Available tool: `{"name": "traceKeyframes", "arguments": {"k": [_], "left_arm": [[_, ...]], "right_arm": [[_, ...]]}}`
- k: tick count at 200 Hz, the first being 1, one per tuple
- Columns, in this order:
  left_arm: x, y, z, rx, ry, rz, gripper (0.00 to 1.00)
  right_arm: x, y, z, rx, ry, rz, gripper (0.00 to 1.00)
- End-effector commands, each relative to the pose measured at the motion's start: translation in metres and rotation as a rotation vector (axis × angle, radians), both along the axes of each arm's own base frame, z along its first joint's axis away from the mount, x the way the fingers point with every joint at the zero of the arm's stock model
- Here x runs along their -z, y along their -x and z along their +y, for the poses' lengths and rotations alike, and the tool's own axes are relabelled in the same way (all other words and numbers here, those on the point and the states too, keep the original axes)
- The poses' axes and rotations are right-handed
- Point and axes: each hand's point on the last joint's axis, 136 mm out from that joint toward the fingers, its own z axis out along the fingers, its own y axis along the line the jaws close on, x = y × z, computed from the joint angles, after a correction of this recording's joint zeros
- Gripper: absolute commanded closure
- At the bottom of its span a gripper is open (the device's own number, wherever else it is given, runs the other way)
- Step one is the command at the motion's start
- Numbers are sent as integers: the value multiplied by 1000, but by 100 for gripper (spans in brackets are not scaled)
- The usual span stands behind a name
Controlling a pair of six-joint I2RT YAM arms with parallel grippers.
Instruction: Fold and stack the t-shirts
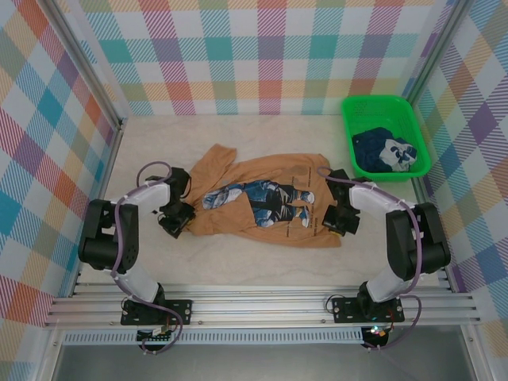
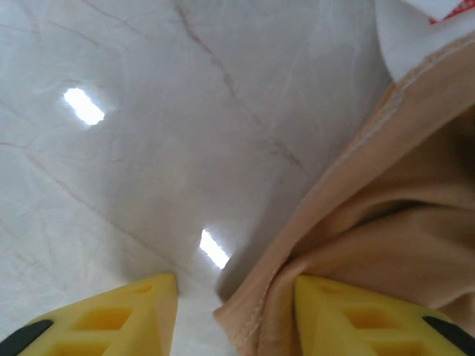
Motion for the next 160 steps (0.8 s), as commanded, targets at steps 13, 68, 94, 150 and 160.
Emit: {"name": "traceKeyframes", "arguments": {"k": [13, 68, 94, 150, 160], "left_arm": [[16, -25, 5, 1, -21, -88, 75], [-54, -97, 62, 78, -146, -330, 100], [-99, -120, 63, 197, -130, -422, 100], [-87, -44, 64, 249, -146, -345, 100], [-71, -29, 65, 263, -146, -301, 100]], "right_arm": [[-1, -7, 0, 0, -4, -11, 100], [-19, -59, -18, 62, -36, -126, 100], [-44, -90, -26, 55, -8, -192, 100], [-47, -46, -20, 86, -50, -199, 100], [-34, -25, -16, 89, -71, -148, 100]]}}
